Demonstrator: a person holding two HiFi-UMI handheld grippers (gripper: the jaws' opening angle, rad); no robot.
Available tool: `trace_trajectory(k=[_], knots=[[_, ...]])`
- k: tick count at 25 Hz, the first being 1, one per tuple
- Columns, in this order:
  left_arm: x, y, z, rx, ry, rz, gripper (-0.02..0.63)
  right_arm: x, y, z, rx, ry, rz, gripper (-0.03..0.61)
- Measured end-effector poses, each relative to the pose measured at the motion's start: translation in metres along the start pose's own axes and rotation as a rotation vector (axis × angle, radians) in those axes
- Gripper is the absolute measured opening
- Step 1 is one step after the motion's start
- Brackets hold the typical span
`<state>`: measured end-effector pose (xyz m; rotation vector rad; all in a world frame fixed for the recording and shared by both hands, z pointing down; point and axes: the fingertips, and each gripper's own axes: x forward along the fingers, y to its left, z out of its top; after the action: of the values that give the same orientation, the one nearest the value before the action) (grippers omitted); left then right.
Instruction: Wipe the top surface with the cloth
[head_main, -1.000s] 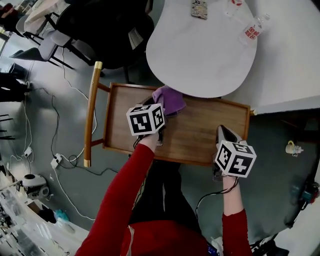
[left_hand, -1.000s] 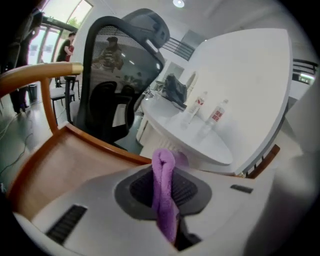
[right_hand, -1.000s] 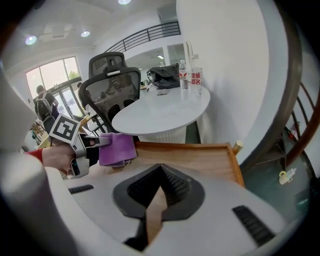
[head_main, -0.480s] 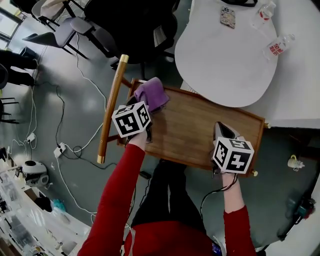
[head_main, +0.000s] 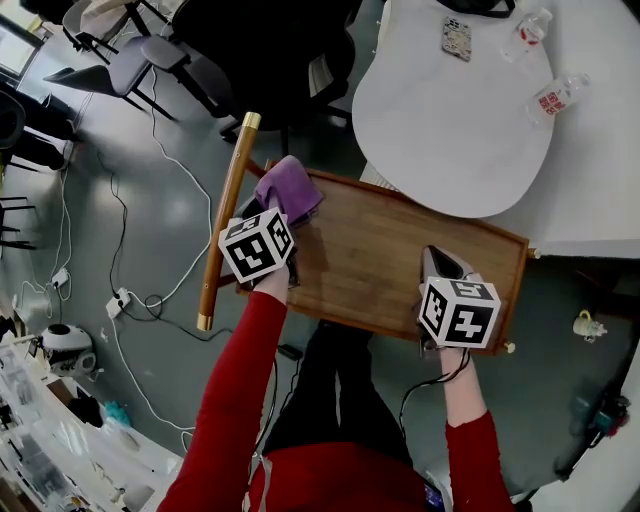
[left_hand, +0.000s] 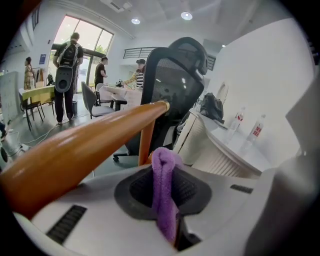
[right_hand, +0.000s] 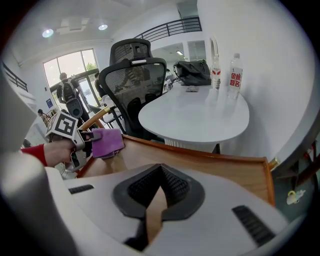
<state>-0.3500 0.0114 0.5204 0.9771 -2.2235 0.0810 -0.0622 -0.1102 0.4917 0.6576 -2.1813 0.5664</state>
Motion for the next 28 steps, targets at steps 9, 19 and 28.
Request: trace_trajectory(k=[9,19,28], knots=[[-0.079,-0.056,0.026,0.184,-0.23,-0.234,0.051,-0.041,0.017,0.02,0.037,-0.137,0.02,0.003],[-0.222,-0.167,0.039,0.447,-0.449,-0.625,0.051,-0.144,0.038,0.033,0.056,-0.439,0.019,0.003],[-0.269,-0.207,0.03,0.428,-0.476,-0.711,0.051,-0.199,0.03,0.013,0.115,-0.577,-0.003,0.003]])
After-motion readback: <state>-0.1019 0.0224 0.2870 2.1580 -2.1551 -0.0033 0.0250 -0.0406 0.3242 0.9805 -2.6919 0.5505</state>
